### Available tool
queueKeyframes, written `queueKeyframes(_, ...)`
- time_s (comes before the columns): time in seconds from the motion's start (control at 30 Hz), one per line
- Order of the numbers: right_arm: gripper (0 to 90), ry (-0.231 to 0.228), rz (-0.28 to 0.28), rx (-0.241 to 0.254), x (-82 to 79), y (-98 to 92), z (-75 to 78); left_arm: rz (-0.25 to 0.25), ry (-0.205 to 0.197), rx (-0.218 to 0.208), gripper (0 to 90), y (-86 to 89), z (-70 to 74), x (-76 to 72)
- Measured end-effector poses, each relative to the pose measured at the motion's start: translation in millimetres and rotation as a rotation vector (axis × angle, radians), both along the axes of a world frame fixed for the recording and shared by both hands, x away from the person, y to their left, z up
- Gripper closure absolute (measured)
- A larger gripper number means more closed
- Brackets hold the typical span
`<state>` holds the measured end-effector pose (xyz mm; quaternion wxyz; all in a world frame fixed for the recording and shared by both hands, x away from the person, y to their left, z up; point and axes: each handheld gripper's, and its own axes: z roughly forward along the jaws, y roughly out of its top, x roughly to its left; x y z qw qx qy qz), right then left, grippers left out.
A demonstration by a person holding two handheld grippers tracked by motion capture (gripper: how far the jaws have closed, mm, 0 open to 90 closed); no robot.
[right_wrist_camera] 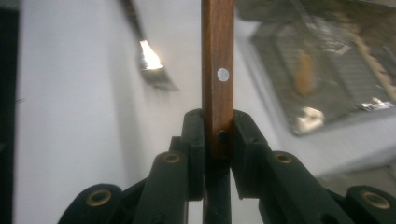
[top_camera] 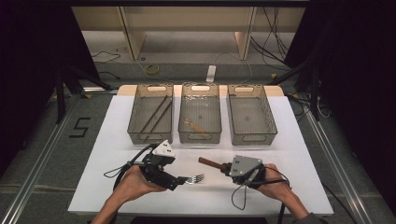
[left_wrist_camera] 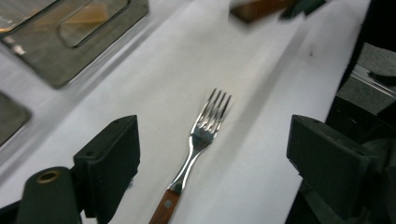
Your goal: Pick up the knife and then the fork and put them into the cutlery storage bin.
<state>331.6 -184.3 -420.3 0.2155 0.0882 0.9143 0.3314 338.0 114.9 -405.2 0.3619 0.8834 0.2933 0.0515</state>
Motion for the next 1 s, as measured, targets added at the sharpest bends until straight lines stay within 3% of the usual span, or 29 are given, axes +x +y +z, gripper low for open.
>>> queueKeyframes(0.2,77.6,0.043,-0.129,0.075,24.0,-14.8,10.3,0.067,-0.013,-0.010,16.4,10.3,-8.3,-0.3)
queueKeyframes(0.43,77.5,0.110,-0.247,0.190,53.2,-30.1,33.8,0.111,-0.036,-0.036,16.0,18.6,-12.7,-2.3)
queueKeyframes(0.73,77.5,0.161,-0.366,0.263,90.7,-43.5,56.7,0.148,-0.041,-0.054,15.5,27.4,-15.6,-3.8)
queueKeyframes(1.0,77.5,0.207,-0.477,0.297,125.7,-49.7,61.8,0.162,-0.049,-0.047,15.3,31.4,-17.6,-5.1)
